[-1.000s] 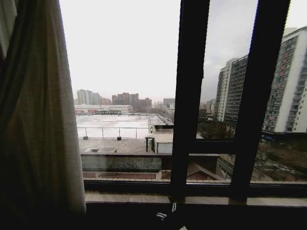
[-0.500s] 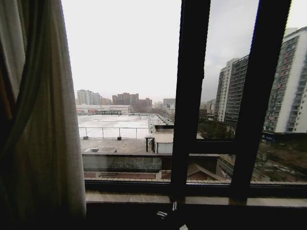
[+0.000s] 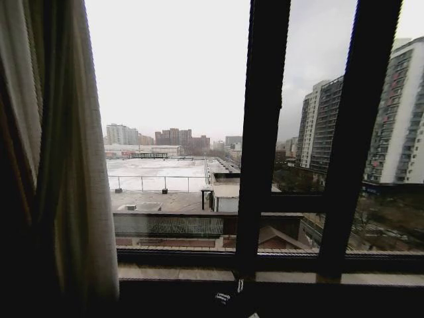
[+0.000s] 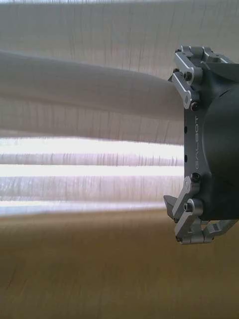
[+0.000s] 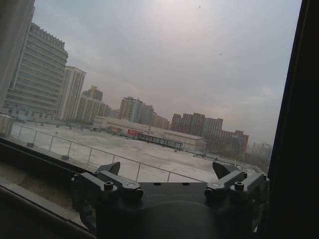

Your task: Open the curtains by pulling them apart, changing their state from closed to fully open.

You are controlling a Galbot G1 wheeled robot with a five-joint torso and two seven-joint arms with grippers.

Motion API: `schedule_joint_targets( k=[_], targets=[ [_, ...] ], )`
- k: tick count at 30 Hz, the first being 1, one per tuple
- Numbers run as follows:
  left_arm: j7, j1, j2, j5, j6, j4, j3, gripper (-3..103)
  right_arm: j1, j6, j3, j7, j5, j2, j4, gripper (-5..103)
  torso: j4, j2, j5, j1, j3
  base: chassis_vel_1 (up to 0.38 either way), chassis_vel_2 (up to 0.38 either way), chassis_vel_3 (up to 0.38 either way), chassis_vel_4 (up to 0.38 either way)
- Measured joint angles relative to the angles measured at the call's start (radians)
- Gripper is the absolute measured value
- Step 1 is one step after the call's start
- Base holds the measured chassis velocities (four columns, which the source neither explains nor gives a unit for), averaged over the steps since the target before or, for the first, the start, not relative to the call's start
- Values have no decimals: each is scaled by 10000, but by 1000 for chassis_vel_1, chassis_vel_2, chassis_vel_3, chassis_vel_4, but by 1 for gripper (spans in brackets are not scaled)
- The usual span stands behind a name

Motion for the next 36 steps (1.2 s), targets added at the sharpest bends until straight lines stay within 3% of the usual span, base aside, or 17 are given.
schedule_joint_targets(
  k=[5, 13, 19, 36],
  targets=[
    [-313, -615, -701, 45, 187, -183, 638, 100, -39, -76, 99, 230, -58, -1, 132, 100, -8, 0, -2, 1, 1, 0, 0, 0, 0],
    [-341, -1251, -1090, 477, 222, 122, 1352, 100, -34, -155, 18, 301, -250, 0, 150, 100, 2, 0, -2, 1, 1, 0, 0, 0, 0],
    [-360, -1994, -1467, 574, 265, 473, 2072, 100, -87, -275, -115, 389, -393, -1, 245, 100, -7, 0, 0, 1, 1, 0, 0, 0, 0],
    [-443, -2538, -2034, 904, 417, 598, 2566, 100, -72, -366, -70, 494, -312, 0, 258, 100, -3, 0, -3, 1, 0, 96, 91, -94, -93]
  ],
)
